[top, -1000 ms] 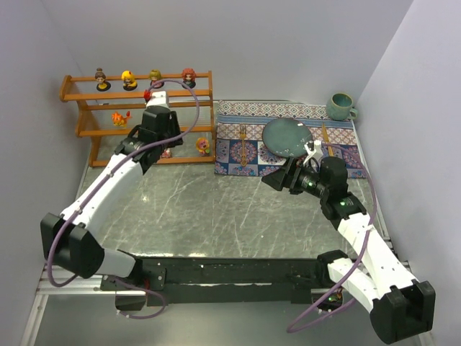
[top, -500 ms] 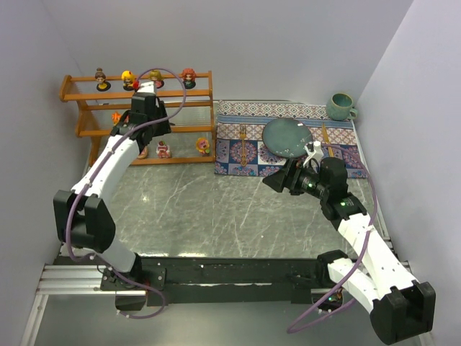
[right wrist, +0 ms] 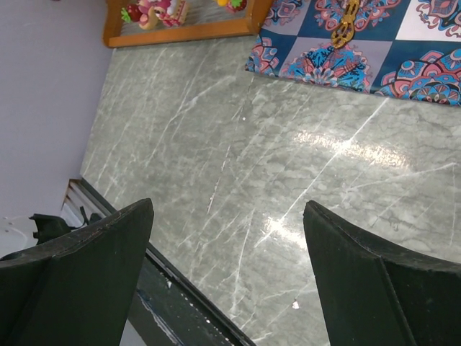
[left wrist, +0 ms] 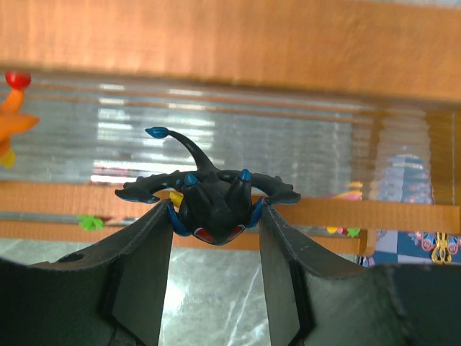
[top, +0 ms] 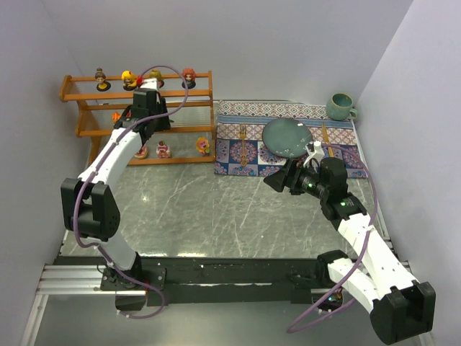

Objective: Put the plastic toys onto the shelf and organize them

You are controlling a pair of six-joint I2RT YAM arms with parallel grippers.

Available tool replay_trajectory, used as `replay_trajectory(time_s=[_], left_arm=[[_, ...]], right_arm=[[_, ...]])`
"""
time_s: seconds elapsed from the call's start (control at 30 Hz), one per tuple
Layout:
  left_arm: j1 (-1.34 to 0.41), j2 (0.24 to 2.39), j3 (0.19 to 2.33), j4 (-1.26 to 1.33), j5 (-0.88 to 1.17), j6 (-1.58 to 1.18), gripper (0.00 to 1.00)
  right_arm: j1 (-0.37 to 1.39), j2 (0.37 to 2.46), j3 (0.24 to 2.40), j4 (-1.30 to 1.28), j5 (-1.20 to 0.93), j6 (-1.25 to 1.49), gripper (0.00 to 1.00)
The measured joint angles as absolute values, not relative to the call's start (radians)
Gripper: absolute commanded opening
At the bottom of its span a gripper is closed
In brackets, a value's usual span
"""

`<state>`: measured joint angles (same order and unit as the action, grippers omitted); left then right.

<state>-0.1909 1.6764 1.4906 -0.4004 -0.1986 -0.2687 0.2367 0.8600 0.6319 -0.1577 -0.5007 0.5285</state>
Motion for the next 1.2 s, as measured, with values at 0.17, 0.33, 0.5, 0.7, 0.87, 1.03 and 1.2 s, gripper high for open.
replay_trajectory(time_s=[0.17, 0.33, 0.5, 0.7, 0.87, 1.03, 1.2], left_arm=[[-0.19, 1.7, 1.505, -0.37, -0.199, -0.248, 0.08], [-0.179, 1.718, 1.505, -0.348, -0.187, -0.247, 0.1], [-0.167, 1.719, 1.505, -0.34, -0.173, -0.246, 0.16], [-0.155, 1.722, 1.505, -0.334, -0.152, -0.238, 0.26], [-0.148, 1.746, 1.522, -0.333, -0.128, -0.23, 0.36], [-0.147, 1.748, 1.523, -0.332, -0.127, -0.225, 0.49], [-0.147, 1.748, 1.523, -0.332, -0.127, -0.221, 0.6]], right_arm=[[0.237, 0.862, 0.632, -0.166, -0.496, 0.526, 0.92], [0.237, 0.866, 0.632, -0.174, -0.492, 0.525, 0.92], [0.237, 0.868, 0.632, -0.175, -0.489, 0.525, 0.92], [0.237, 0.873, 0.632, -0.176, -0.484, 0.525, 0.92], [0.237, 0.877, 0.632, -0.177, -0.482, 0.525, 0.92], [0.237, 0.879, 0.632, -0.177, -0.482, 0.525, 0.92], [0.237, 0.879, 0.632, -0.177, -0.482, 0.525, 0.92]])
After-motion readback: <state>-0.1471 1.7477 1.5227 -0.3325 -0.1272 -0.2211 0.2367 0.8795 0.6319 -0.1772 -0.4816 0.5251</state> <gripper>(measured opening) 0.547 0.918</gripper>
